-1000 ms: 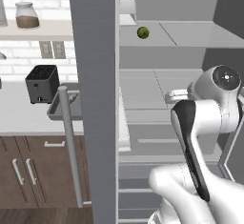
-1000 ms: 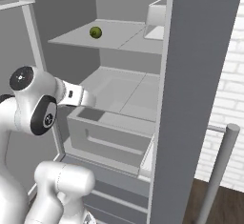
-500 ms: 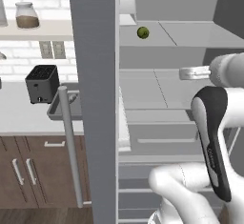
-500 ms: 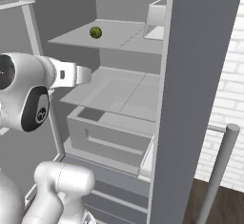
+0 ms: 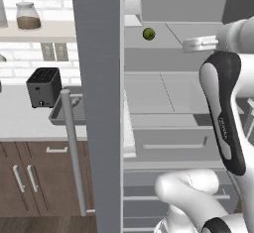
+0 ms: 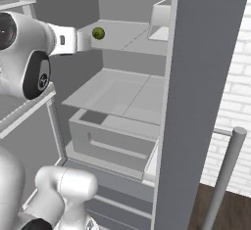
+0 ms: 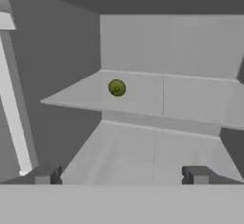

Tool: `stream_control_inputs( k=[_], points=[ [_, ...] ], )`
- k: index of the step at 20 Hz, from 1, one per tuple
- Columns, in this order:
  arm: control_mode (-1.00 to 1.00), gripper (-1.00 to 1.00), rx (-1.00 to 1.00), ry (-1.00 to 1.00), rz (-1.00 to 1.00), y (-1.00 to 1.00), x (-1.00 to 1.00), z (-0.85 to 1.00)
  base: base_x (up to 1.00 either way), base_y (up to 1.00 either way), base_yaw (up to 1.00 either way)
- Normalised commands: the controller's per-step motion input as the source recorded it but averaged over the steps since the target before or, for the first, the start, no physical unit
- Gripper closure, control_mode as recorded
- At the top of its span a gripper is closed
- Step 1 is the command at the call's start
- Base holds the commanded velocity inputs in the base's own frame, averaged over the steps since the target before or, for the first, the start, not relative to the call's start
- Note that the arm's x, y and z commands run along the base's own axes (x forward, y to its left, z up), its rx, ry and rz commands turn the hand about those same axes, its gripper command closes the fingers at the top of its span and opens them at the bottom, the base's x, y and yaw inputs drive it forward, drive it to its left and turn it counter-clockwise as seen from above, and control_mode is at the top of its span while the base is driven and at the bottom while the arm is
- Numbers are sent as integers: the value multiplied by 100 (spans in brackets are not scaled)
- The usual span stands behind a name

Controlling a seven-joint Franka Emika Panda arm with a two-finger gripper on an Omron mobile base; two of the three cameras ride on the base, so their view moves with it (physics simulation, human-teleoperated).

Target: Place one lime and one fish in each tupperware on the nearby counter, to pack two identical lunches.

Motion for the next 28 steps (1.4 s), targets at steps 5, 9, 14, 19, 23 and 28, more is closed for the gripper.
stream_control_inputs(
  k=[5, 9, 14, 19, 23, 28],
  points=[
    [-100, -100, 0, 19, 2, 19, 35, -8, 0, 0, 0],
    [-100, -100, 0, 0, 1, 6, 53, -33, 0, 0, 0],
    [-100, -100, 0, 0, 0, 0, 89, -17, 0, 0, 0],
    [-100, -100, 0, 0, 0, 11, 100, -8, 0, 0, 0],
    [-100, -100, 0, 0, 0, 19, 100, -6, 0, 0, 0],
    [-100, -100, 0, 0, 0, 12, 98, -10, 0, 0, 0]
  ],
)
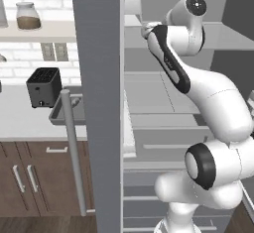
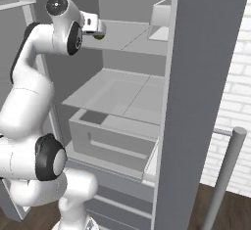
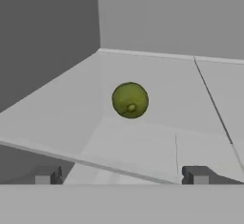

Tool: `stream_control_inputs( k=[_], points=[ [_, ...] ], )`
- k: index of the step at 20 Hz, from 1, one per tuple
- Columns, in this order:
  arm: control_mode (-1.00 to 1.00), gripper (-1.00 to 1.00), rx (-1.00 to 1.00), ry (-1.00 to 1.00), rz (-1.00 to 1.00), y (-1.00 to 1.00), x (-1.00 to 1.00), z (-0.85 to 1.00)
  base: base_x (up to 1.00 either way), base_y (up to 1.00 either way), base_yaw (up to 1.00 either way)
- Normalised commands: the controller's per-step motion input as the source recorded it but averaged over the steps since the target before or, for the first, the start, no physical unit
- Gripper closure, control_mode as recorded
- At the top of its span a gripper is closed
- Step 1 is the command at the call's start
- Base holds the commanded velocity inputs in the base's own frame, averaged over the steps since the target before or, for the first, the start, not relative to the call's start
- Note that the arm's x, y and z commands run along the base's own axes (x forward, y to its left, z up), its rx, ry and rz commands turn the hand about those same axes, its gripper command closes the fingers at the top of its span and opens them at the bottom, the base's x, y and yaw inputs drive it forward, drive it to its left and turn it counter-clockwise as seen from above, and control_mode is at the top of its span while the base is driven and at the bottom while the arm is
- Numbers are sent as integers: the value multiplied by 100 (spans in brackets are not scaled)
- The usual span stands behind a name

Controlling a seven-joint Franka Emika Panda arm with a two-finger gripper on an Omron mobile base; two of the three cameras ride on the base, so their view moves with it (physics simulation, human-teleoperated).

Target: Place one lime and one fish in each tupperware on the nearby counter, to pack two identical lunches.

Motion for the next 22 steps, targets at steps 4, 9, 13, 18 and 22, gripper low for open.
stream_control_inputs(
  k=[4, 9, 13, 18, 22],
  points=[
    [-100, -100, 0, 1, 0, 0, 83, -8, 0, 0, 0],
    [-100, -100, 0, 1, 0, 0, 56, -1, 0, 0, 0],
    [-100, -100, 0, 2, 0, 0, 56, -4, 0, 0, 0],
    [-100, -100, 0, 6, 0, 0, 28, -13, 0, 0, 0],
    [-100, -100, 0, 6, 0, 0, 1, -13, 0, 0, 0]
  ],
)
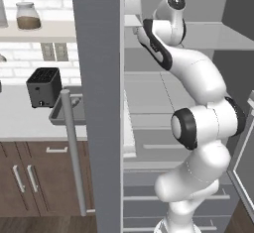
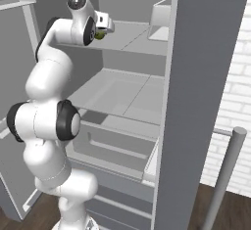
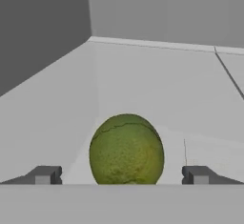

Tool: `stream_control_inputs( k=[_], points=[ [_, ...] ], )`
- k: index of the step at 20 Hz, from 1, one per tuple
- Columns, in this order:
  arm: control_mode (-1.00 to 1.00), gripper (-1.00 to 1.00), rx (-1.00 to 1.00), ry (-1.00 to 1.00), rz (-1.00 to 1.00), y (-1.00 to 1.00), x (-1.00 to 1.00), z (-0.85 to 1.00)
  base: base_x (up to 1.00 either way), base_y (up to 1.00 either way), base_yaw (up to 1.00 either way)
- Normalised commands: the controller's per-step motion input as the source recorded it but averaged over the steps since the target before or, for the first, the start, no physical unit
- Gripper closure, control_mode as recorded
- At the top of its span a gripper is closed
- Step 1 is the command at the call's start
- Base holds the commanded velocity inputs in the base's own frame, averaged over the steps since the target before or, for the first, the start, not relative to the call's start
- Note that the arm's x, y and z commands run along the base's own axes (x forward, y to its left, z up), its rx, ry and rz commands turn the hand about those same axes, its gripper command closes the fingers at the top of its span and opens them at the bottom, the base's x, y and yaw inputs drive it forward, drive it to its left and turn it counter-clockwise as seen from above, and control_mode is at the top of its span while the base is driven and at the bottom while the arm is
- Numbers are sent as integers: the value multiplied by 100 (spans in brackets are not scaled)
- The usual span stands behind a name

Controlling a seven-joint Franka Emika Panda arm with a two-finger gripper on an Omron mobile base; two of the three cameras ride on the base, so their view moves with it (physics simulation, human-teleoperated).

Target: Place one lime and one fish in each tupperware on the nearby counter, to pack two identical lunches.

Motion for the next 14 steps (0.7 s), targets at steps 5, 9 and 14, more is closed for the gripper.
stream_control_inputs(
  k=[5, 9, 14],
  points=[
    [-100, -100, 0, 1, 0, 0, 15, -20, 0, 0, 0],
    [-100, -100, 0, 0, 0, 0, 36, -23, 0, 0, 0],
    [-100, 100, 0, 1, 0, 3, 30, -24, 0, 0, 0]
  ],
)
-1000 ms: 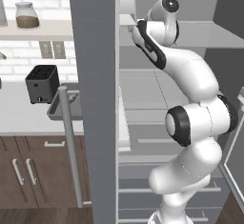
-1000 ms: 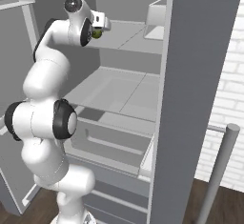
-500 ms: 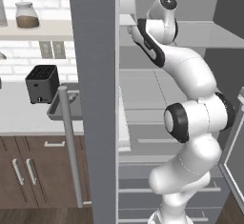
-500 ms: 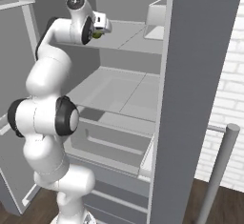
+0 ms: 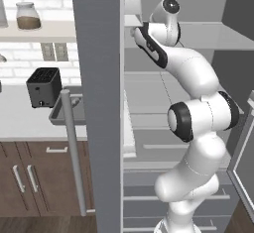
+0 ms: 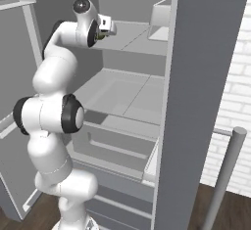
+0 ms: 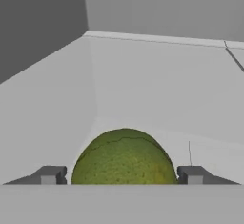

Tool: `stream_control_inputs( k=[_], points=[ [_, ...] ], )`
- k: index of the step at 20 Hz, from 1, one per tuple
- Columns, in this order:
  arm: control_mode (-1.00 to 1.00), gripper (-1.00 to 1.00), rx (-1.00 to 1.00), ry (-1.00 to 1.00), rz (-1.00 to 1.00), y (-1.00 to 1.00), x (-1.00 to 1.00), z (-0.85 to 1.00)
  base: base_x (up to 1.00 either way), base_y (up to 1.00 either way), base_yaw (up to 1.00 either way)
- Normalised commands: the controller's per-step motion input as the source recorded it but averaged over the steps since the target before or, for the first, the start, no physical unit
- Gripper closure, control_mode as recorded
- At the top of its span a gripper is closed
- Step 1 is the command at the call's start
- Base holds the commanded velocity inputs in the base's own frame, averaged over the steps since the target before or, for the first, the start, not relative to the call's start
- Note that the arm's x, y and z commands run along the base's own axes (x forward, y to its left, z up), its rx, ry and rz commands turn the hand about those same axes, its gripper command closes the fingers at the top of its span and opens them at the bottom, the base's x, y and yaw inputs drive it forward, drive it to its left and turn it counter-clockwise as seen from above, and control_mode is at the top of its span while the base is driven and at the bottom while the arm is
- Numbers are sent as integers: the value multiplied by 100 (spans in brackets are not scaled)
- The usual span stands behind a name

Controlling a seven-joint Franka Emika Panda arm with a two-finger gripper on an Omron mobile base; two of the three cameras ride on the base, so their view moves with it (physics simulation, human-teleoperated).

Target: Place one lime and one fish in each tupperware on the nearby counter, to pack two identical lunches.

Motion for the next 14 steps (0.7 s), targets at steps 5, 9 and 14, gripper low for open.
stream_control_inputs(
  k=[5, 9, 14],
  points=[
    [-100, 100, 0, 1, 0, 0, 11, -25, 0, 0, 0],
    [-100, 100, 0, -4, 0, 0, -6, -1, 0, 0, 0],
    [-100, 100, 0, -29, 0, -1, -71, 0, 0, 0, 0]
  ],
)
